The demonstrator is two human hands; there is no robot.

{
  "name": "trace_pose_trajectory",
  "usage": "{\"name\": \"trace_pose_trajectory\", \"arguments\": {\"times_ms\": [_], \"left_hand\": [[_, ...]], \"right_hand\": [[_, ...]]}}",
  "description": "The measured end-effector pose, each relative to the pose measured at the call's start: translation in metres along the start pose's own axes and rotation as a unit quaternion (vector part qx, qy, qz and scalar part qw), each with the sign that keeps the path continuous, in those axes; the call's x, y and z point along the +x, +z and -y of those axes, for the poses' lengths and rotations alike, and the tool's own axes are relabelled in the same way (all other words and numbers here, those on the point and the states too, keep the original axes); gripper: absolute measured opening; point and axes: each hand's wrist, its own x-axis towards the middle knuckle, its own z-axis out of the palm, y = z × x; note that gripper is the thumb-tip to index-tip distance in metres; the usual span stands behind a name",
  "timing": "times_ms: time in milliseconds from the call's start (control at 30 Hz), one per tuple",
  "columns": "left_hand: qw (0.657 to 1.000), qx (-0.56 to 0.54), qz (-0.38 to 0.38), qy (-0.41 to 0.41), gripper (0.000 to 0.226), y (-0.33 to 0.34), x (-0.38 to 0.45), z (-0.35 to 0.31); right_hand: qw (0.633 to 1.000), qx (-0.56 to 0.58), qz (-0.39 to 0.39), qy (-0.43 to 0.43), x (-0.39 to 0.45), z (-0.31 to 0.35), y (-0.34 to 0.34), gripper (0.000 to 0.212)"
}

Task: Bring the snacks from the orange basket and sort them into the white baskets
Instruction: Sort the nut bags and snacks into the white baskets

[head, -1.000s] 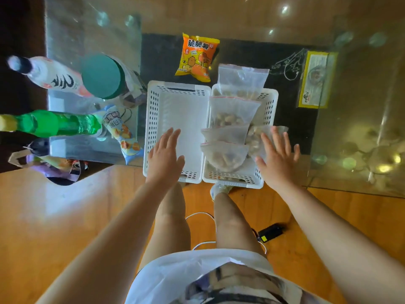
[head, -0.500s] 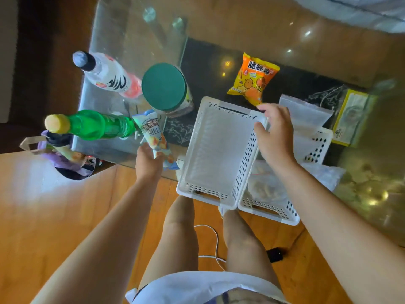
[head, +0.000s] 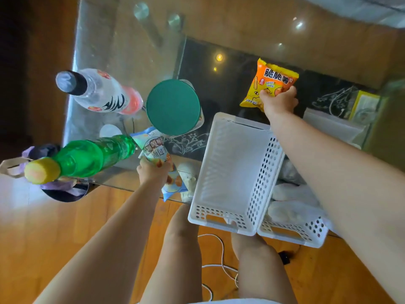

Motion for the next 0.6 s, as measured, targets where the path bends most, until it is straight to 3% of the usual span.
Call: {"name": "trace_pose_trajectory", "arguments": {"times_ms": [267, 467, 600], "left_hand": [[0.999, 0.023, 0.015, 0.017, 0.062, -0.002, 0.001, -0.001], [0.996, 0.037, 0.027, 0.071, 0.056, -0.009, -0.018, 0.014], [0.996, 0.003, 0.048, 0.075, 0.05, -0.018, -0.037, 0.036]], "right_hand": [[1.0, -0.017, 0.016, 0.006, 0.004, 0.004, -0.003, 0.091], [0.993, 0.086, 0.042, -0.063, -0.011, 0.015, -0.02, 0.059], [0.983, 0.136, 0.068, -0.105, -0.039, 0.016, -0.035, 0.057]]}}
